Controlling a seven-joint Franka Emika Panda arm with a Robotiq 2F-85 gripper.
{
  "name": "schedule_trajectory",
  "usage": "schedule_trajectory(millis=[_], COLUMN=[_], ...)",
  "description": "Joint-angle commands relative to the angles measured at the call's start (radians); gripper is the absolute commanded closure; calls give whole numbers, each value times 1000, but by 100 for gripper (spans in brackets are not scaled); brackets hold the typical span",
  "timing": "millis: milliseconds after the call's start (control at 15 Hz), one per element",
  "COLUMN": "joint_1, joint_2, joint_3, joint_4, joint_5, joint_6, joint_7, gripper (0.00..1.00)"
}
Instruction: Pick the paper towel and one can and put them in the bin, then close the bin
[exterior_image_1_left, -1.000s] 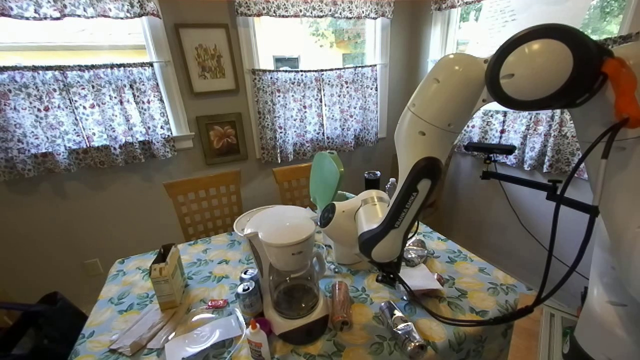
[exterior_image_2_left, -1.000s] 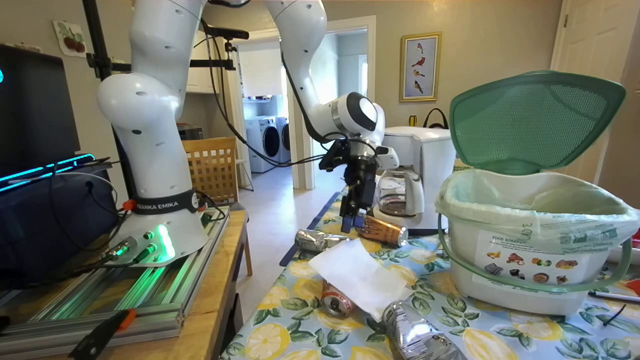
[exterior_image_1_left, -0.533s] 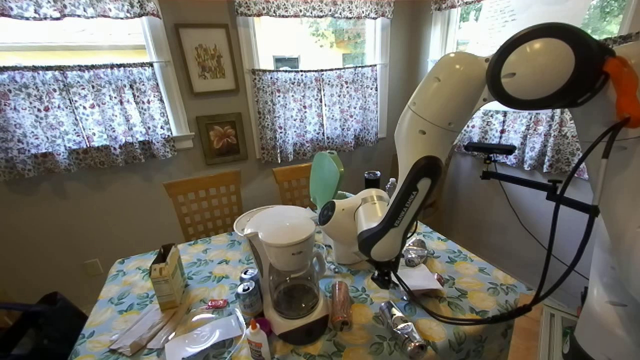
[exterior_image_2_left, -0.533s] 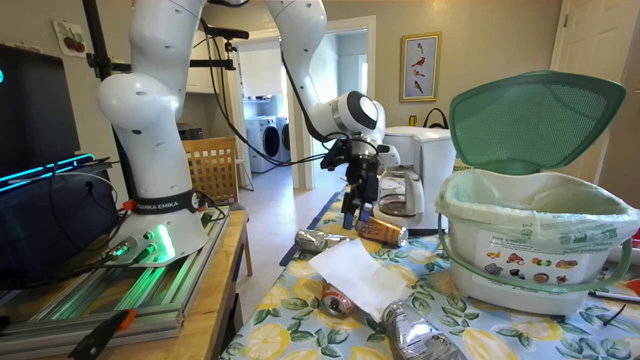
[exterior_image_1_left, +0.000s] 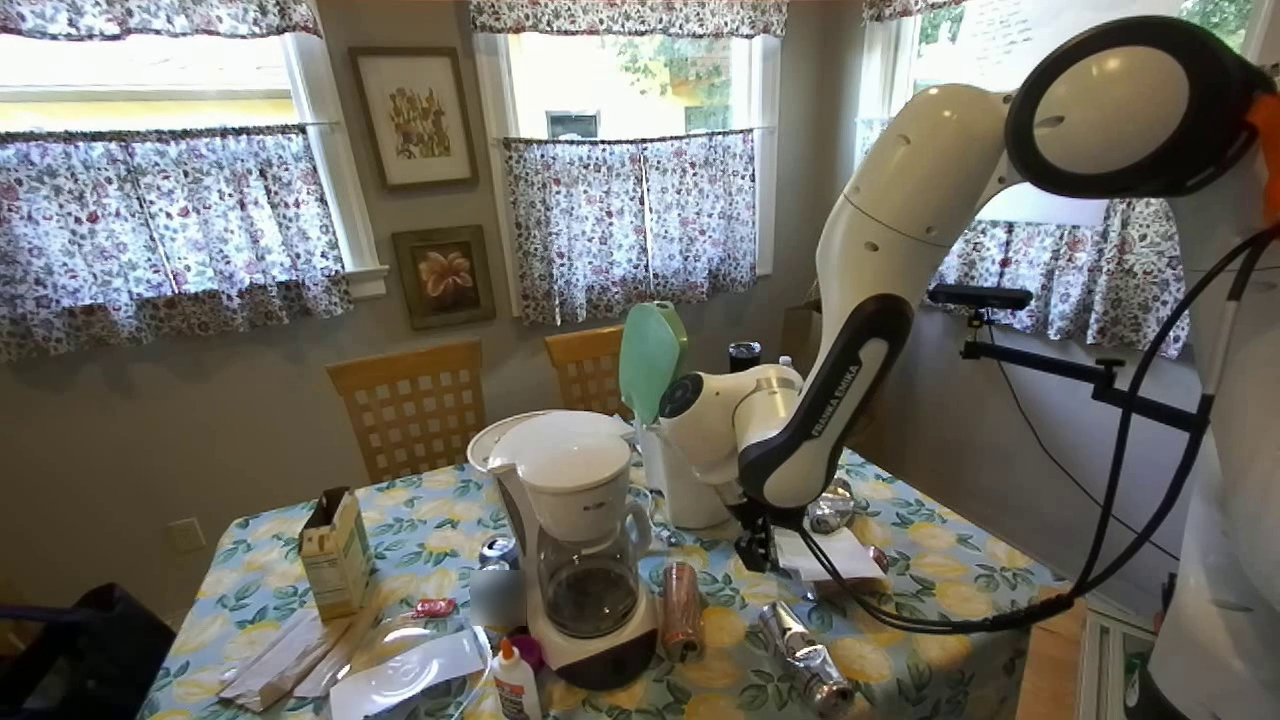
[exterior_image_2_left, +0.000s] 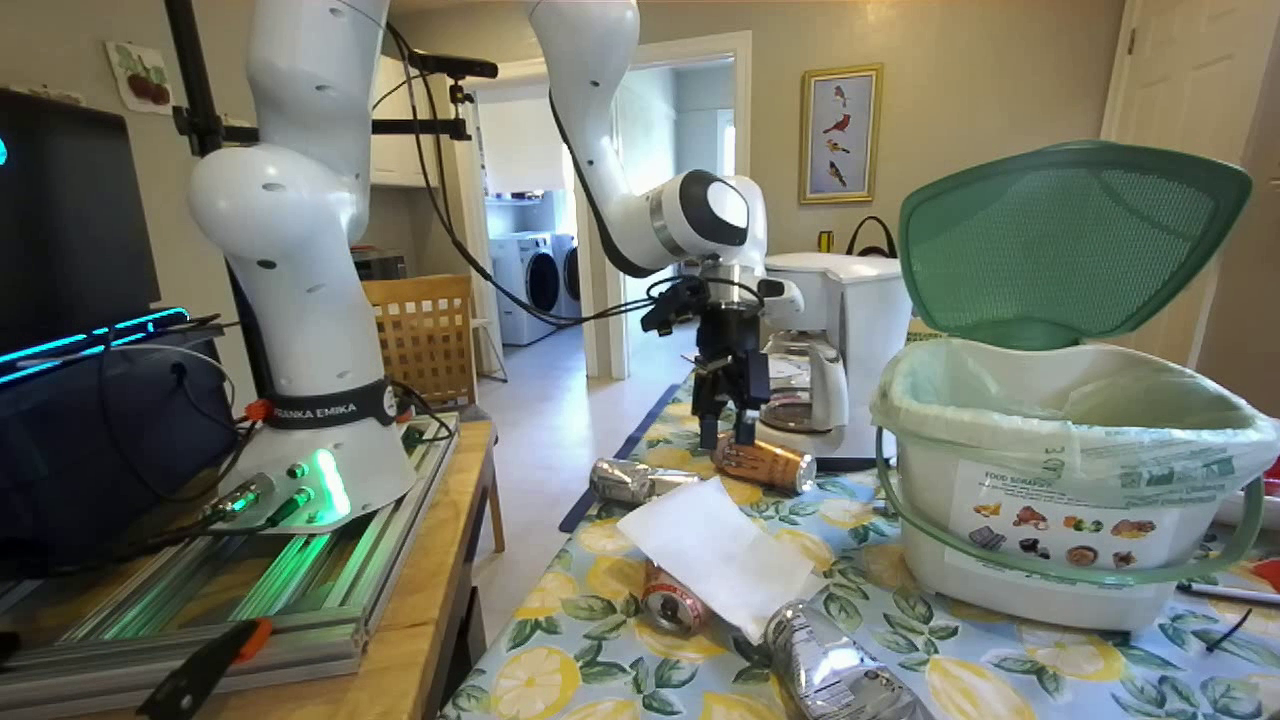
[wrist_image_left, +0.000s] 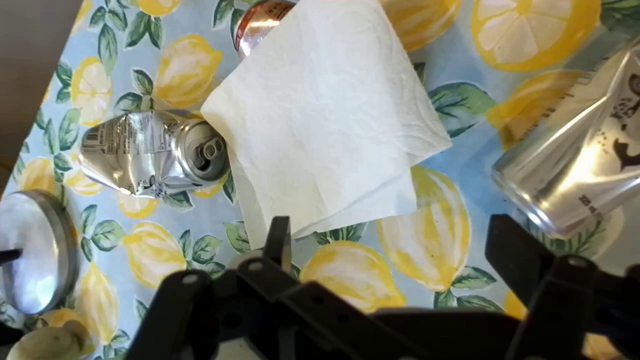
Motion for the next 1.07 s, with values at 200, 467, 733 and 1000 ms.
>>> schedule_trajectory(millis=[200, 467, 733, 1000], joint_1=[-73, -91, -107, -122], joint_2=[-105, -152, -166, -155], joint_3=[-2, -16, -43, -60], joint_4=[-149, -206, -232, -243], joint_5=[116, 179, 158, 165], joint_6=[161, 177, 210, 257], joint_7=[-192, -276, -311, -370], gripper=[0, 0, 0, 0])
